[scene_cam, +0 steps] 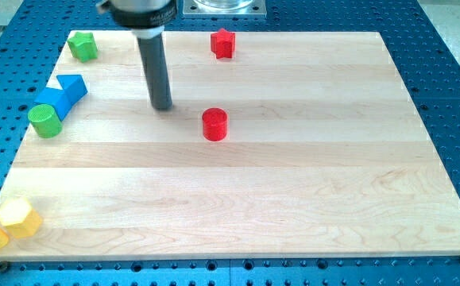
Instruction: Move the red circle diagonally to the green star
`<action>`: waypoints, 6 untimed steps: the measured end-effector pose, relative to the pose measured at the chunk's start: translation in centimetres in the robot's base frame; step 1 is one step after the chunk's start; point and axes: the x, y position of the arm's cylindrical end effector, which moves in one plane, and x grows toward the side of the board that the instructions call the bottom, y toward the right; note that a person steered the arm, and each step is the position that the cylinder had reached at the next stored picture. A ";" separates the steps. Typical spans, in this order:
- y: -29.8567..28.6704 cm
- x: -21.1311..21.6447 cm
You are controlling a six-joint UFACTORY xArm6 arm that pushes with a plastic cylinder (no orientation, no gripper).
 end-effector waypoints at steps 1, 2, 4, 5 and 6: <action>3.3 3.4; 10.1 2.7; 13.0 2.6; 8.8 4.0; 7.1 6.9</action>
